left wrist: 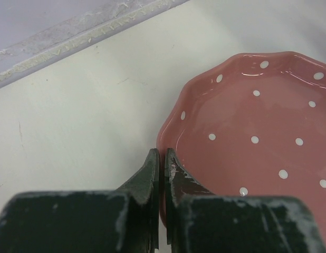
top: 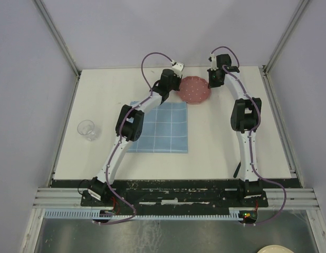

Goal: Set the dinner table for one person
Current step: Pick up the plate at the center of the board.

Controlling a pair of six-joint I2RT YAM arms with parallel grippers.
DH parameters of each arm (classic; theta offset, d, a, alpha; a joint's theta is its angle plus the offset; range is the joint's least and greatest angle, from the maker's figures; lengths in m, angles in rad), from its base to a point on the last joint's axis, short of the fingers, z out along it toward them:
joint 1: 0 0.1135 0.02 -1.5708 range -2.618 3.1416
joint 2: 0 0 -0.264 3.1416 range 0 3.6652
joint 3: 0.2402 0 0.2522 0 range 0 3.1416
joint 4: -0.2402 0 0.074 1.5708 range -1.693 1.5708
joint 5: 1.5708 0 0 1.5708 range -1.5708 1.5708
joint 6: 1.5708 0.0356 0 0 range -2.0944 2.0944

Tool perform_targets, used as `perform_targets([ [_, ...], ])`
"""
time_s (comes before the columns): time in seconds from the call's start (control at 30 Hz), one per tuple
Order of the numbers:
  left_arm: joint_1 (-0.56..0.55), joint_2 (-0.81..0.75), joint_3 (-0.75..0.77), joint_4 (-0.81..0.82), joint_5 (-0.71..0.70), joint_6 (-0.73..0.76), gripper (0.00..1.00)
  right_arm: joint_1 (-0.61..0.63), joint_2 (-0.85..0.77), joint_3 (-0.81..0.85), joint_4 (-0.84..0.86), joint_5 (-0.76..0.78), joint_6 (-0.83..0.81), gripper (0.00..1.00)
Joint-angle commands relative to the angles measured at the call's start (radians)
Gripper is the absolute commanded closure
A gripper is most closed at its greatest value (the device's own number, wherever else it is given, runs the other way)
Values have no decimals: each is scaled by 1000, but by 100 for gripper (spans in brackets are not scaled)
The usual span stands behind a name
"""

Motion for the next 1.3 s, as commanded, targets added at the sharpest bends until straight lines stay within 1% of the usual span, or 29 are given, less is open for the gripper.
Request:
perform_targets([
  [0.0,-17,-104,81,44,26,-30,97,13,-72,66,14,5,-7,99],
  [0.4,-29,-136,78,23,55,-1,97,13,-120,33,12,4,-12,99],
  [0.7,-41,-150,79,38,42,1,97,12,-149,31,15,15,-1,99],
  [1.27,-57,-160,77,47,32,-9,97,9,-199,-50,33,40,3,99],
])
